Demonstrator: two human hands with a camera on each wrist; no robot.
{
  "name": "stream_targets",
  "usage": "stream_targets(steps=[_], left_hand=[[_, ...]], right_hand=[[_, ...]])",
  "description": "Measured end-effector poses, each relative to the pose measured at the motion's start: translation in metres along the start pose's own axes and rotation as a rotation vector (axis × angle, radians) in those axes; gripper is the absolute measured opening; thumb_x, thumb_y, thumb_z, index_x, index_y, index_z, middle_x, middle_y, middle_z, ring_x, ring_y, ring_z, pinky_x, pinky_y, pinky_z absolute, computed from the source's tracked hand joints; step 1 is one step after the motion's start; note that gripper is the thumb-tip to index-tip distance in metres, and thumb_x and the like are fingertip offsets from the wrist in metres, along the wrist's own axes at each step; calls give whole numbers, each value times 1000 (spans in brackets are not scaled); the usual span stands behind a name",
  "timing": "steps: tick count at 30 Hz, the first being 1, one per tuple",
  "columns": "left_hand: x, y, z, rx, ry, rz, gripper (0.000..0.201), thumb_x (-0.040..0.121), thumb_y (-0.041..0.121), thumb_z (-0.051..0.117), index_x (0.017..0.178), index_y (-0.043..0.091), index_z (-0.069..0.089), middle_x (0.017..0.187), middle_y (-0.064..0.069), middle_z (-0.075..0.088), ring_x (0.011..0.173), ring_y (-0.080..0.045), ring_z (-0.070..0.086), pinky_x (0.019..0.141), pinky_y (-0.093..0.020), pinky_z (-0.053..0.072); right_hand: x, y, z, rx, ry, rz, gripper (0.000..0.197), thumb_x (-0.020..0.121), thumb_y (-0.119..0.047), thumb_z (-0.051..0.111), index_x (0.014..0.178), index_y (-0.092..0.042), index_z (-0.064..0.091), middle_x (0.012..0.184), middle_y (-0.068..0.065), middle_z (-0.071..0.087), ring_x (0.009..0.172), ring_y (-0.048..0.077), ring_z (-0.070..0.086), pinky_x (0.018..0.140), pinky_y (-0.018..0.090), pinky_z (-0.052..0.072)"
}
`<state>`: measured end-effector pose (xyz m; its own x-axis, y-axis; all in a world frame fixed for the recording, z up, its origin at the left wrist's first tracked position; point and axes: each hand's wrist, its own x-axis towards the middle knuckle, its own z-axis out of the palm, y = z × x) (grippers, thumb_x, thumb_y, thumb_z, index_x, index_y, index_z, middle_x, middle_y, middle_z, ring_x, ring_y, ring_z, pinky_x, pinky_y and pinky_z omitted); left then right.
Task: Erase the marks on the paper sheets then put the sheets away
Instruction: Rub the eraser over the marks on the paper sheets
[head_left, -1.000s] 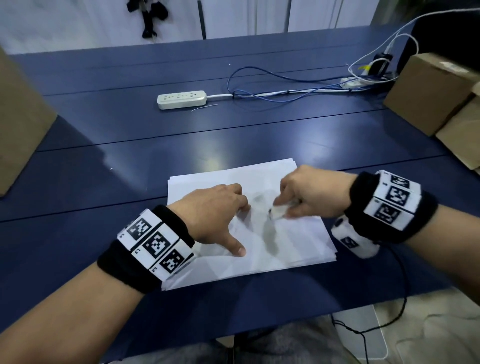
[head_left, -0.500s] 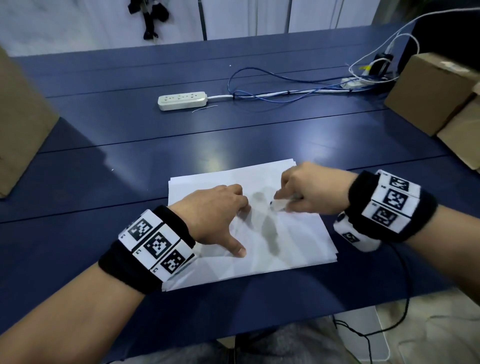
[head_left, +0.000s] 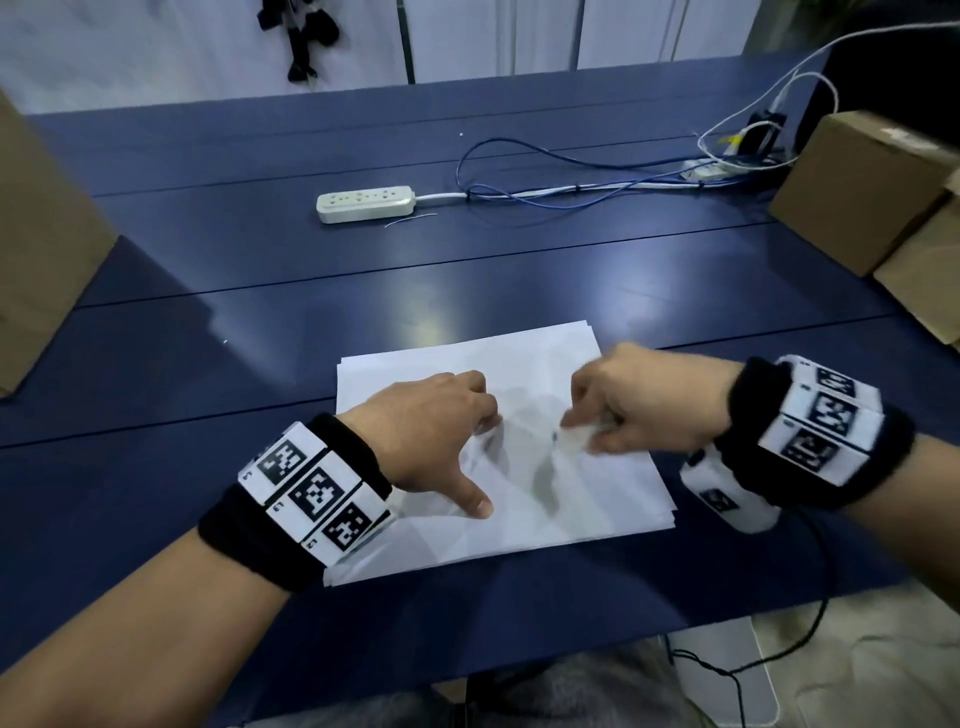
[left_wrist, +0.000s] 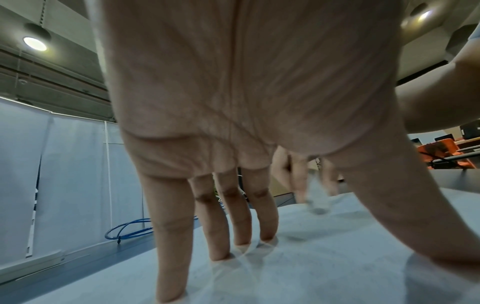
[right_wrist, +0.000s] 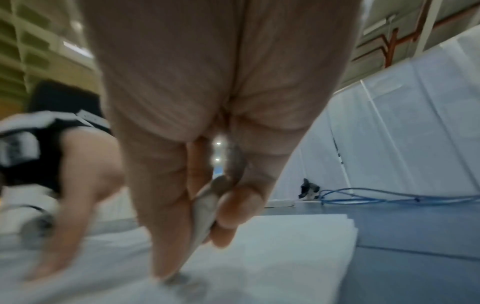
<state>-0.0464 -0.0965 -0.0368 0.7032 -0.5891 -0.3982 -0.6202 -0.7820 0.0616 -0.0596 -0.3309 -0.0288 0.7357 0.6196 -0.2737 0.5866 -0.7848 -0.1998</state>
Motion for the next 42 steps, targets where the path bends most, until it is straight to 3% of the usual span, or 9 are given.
stream_targets(steps=[4,11,14,17,20,23,29,36,42], left_hand=[[0,0,1,7,2,7,74,60,72,74,116,30,52,111,15,42,103,-11,48,73,-32,47],[0,1,0,5,3,5,77,60,72,73,119,29,51,112,14,42,104,-11,48,71,-31,44],[0,0,0,1,2,2,74,59,71,74,116,30,52,111,15,42,104,-11,49,73,-32,48],[0,1,0,3,0,4,75,59,71,75,117,30,52,111,15,42,103,-11,48,72,-31,46],[0,1,0,11,0,8,78,59,73,74,120,30,51,112,15,42,104,-11,48,74,-32,48],[1,1,0,14,2,9,79,59,73,74,122,31,51,110,15,41,103,-10,48,72,-30,45],[3,0,0,20,-2,5,76,58,73,74,117,31,51,110,15,41,104,-10,48,76,-33,49],[1,1,-2,17,-4,-1,80,57,74,73,121,31,51,110,15,42,103,-10,49,78,-35,51],[3,0,-1,14,-12,-7,75,57,72,75,115,30,52,110,15,43,102,-11,50,77,-36,52]], right_hand=[[-13,-18,0,73,-193,-108,28,83,-34,67,110,-33,71,90,-11,59,70,-4,47,67,12,38],[10,6,-5,-65,49,124,28,86,-32,60,113,-32,70,94,-2,67,85,16,54,76,29,48],[-12,-10,-1,23,-112,-59,28,83,-32,65,110,-32,71,89,-5,61,72,-1,52,63,9,37],[-13,-14,0,60,-172,-77,28,82,-36,68,110,-33,72,83,-10,56,66,-8,47,59,5,32],[7,2,-2,13,-10,81,30,84,-32,67,113,-34,70,83,-13,58,72,1,50,61,7,34],[15,11,-3,-48,89,167,30,87,-34,61,117,-32,68,94,-3,68,88,17,56,73,25,45],[-12,-16,2,46,-170,-124,30,84,-36,65,114,-34,70,93,-9,59,73,2,44,65,11,34],[19,11,-2,-34,82,115,30,86,-30,62,115,-29,70,94,3,69,89,22,58,78,29,48],[-14,-13,5,117,-194,-104,32,80,-34,69,112,-36,70,89,-9,60,73,1,49,71,20,45]])
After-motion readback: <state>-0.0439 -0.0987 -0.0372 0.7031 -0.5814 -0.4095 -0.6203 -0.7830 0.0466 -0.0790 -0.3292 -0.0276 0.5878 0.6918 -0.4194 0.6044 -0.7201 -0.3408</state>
